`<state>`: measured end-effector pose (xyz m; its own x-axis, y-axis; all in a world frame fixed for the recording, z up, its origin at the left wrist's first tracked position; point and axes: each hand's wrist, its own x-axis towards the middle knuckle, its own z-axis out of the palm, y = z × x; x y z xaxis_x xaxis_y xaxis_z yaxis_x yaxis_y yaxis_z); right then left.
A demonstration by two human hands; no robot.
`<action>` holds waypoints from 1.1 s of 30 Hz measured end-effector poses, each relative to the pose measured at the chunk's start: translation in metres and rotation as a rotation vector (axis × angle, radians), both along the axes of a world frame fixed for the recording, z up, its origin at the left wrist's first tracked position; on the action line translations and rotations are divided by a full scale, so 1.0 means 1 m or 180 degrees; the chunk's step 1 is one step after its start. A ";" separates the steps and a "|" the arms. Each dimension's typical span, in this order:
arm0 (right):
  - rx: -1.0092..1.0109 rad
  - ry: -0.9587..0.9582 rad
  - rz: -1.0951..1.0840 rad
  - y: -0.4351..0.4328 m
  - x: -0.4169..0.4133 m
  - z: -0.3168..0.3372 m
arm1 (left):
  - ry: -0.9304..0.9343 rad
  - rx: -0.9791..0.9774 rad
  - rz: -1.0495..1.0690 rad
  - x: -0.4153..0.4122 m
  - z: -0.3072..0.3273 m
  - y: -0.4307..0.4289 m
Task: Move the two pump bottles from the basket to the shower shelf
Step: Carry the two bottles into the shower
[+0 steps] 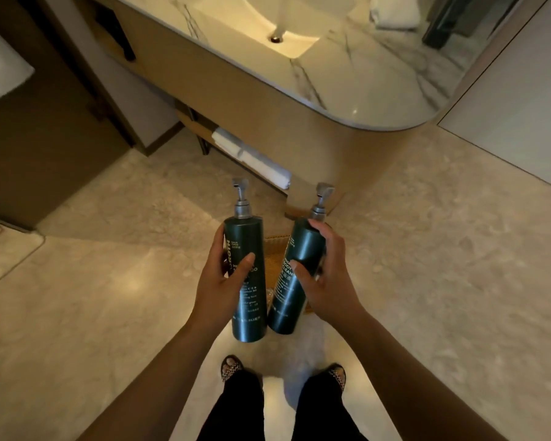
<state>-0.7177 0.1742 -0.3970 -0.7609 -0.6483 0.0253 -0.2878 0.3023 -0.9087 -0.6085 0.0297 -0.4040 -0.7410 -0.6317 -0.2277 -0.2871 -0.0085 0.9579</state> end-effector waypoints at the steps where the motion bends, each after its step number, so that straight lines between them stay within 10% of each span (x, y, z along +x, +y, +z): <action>1: -0.0018 0.0073 -0.0015 0.000 0.005 0.009 | 0.0027 0.0001 -0.0002 0.004 0.010 0.001; 33: -0.0098 0.0226 0.2056 0.081 -0.011 0.043 | 0.0224 0.0052 0.1763 0.056 0.047 0.161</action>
